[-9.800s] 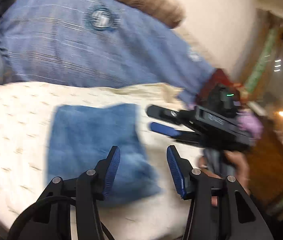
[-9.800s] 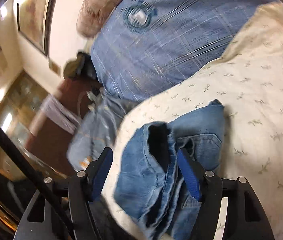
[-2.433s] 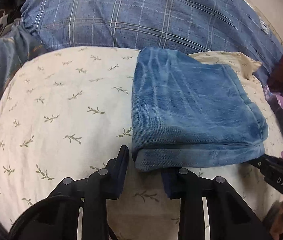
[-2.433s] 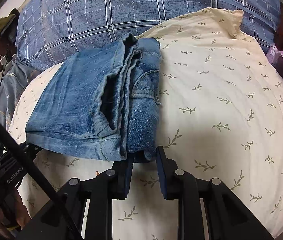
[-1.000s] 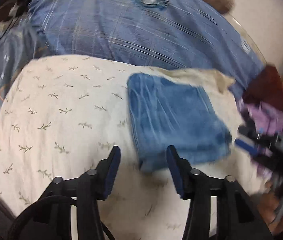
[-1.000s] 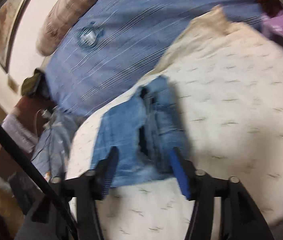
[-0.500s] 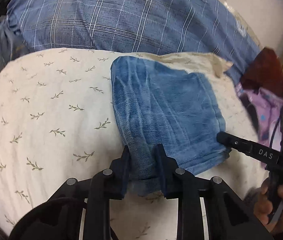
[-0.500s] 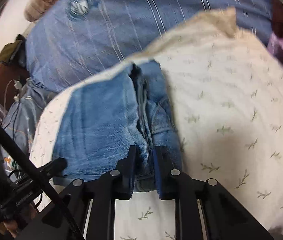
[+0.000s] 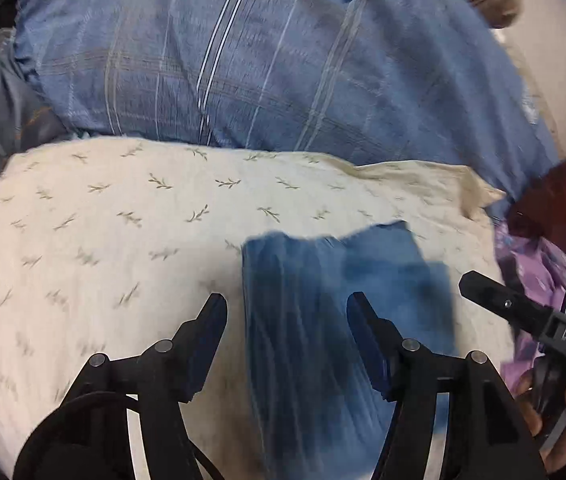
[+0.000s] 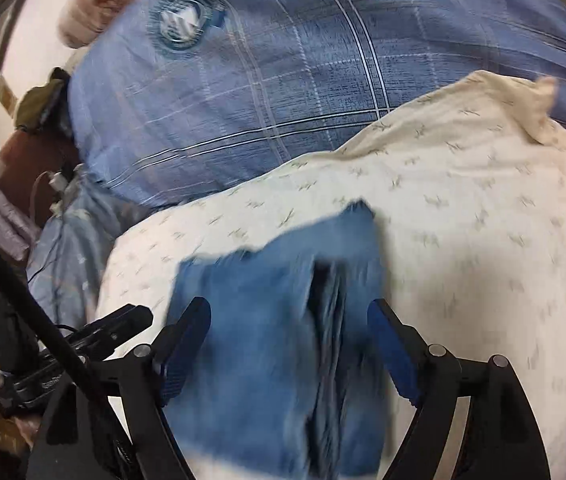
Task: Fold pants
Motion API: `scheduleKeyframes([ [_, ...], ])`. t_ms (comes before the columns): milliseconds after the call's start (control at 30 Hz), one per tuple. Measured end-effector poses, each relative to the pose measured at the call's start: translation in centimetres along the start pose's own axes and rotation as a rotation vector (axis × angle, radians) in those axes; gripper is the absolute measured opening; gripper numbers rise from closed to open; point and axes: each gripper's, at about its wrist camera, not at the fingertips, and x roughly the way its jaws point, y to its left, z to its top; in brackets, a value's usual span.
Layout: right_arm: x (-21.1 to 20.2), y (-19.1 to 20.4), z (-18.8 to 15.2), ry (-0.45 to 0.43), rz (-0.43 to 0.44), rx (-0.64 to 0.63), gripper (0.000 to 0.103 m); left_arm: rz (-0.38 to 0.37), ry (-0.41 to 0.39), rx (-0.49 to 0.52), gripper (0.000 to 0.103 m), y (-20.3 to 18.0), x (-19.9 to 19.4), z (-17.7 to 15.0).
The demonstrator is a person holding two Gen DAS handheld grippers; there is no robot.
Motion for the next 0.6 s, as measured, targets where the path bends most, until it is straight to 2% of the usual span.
scheduleKeyframes([
  [67, 1.9, -0.9, 0.4, 0.011, 0.029, 0.028, 0.070, -0.031, 0.012, -0.024, 0.061, 0.5, 1.8, 0.6],
  [133, 2.8, -1.8, -0.4, -0.017, 0.063, 0.042, 0.049, -0.086, 0.006, -0.046, 0.060, 1.3, 3.0, 0.2],
  [200, 4.0, -1.9, -0.9, 0.007, 0.038, 0.011, 0.039, -0.089, 0.031, -0.070, 0.048, 1.6, 4.0, 0.1],
  [267, 4.3, -1.4, -0.7, 0.005, 0.015, -0.030, 0.031, -0.084, 0.027, -0.066, 0.048, 1.5, 4.3, 0.4],
  [300, 4.5, -1.1, -0.5, 0.006, -0.016, -0.048, 0.021, -0.089, 0.017, -0.061, 0.047, 1.5, 4.4, 0.5],
  [333, 4.3, -1.0, -0.3, 0.003, -0.018, -0.051, 0.013, -0.096, 0.011, -0.056, 0.034, 1.6, 4.6, 0.6],
  [367, 3.8, -0.8, -0.1, -0.011, -0.011, -0.057, 0.011, -0.100, 0.002, -0.053, 0.024, 1.8, 4.4, 0.6],
  [400, 2.7, -0.3, 0.0, -0.048, 0.000, -0.063, 0.009, -0.116, -0.014, -0.053, 0.021, 1.9, 4.2, 0.6],
  [467, 1.0, 0.3, 0.0, -0.116, 0.011, -0.095, 0.008, -0.126, -0.050, -0.022, 0.021, 1.3, 3.7, 0.5],
  [500, 1.1, 0.4, 0.1, -0.128, -0.029, -0.119, 0.008, -0.106, -0.049, 0.005, 0.022, 0.9, 4.0, 0.5],
  [533, 2.4, -0.3, 0.2, -0.089, -0.053, -0.100, 0.009, -0.084, -0.042, 0.021, 0.023, 0.9, 4.4, 0.4],
  [567, 3.9, -1.3, 0.1, -0.044, -0.053, -0.063, 0.009, -0.056, -0.037, 0.020, 0.029, 1.0, 4.9, 0.2],
  [600, 5.4, -2.2, -0.2, 0.008, -0.051, -0.025, 0.014, -0.042, -0.038, 0.008, 0.037, 1.2, 4.9, 0.0],
])
